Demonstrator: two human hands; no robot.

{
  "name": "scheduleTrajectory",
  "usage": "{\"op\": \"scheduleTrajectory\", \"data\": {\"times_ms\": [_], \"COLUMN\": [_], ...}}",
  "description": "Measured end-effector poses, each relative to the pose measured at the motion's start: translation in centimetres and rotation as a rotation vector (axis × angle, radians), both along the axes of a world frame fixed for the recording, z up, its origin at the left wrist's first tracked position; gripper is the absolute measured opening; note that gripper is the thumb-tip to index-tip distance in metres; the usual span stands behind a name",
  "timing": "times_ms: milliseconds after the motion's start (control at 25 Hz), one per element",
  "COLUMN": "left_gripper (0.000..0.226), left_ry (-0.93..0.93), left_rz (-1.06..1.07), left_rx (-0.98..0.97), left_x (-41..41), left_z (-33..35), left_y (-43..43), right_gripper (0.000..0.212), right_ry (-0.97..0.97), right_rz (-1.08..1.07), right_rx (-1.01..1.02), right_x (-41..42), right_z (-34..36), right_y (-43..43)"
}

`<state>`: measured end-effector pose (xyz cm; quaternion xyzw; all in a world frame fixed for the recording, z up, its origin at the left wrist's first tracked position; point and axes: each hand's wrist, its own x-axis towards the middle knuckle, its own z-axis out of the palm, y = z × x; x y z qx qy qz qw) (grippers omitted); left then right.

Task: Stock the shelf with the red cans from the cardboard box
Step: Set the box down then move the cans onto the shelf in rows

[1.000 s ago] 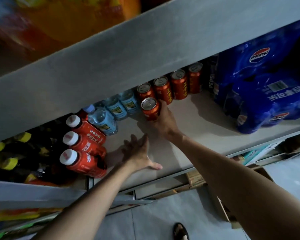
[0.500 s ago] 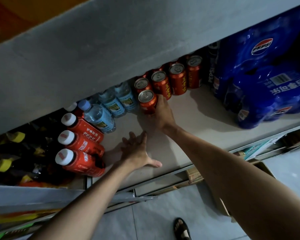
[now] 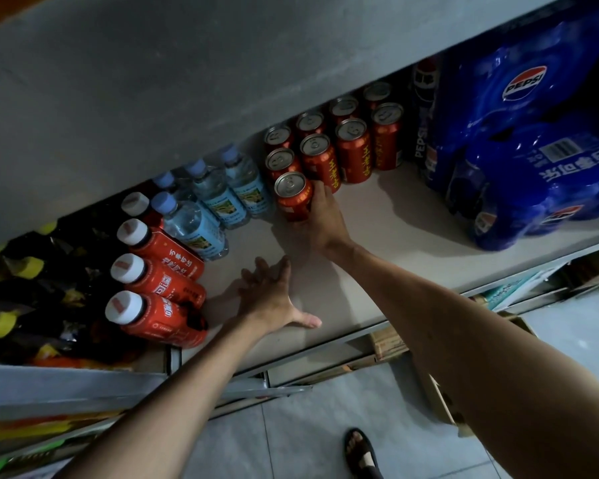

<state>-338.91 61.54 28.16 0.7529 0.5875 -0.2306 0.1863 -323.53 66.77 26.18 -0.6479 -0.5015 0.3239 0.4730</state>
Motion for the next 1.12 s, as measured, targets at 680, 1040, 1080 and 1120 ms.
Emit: {"op": "scheduleTrajectory", "data": {"times_ms": [680, 1040, 1080, 1120], "left_gripper": [0.023, 0.021, 0.029, 0.040], "left_ry": [-0.741, -0.363, -0.337, -0.317], "left_rz": [-0.229, 0.350, 0.430, 0.481], "left_rx": [0.379, -0.689, -0.700, -0.694], "left_x": [12.2, 23.7, 24.3, 24.9], "left_z": [4.9, -21.3, -26.5, -31.2], "left_y": [-11.8, -23.4, -23.5, -23.3], "right_gripper": [0.023, 0.018, 0.020, 0.023], "right_ry": [0.027, 0.032, 0.015, -0.013], "right_rz": [-0.299, -0.314, -0.308, -0.298], "right_rx": [-0.267, -0.864, -0.897, -0.917], "right_x": [13.1, 23.2, 23.7, 24.0], "right_z": [2.1, -19.9, -24.4, -28.6], "right_y": [-28.0, -42.9, -43.5, -43.9]}}
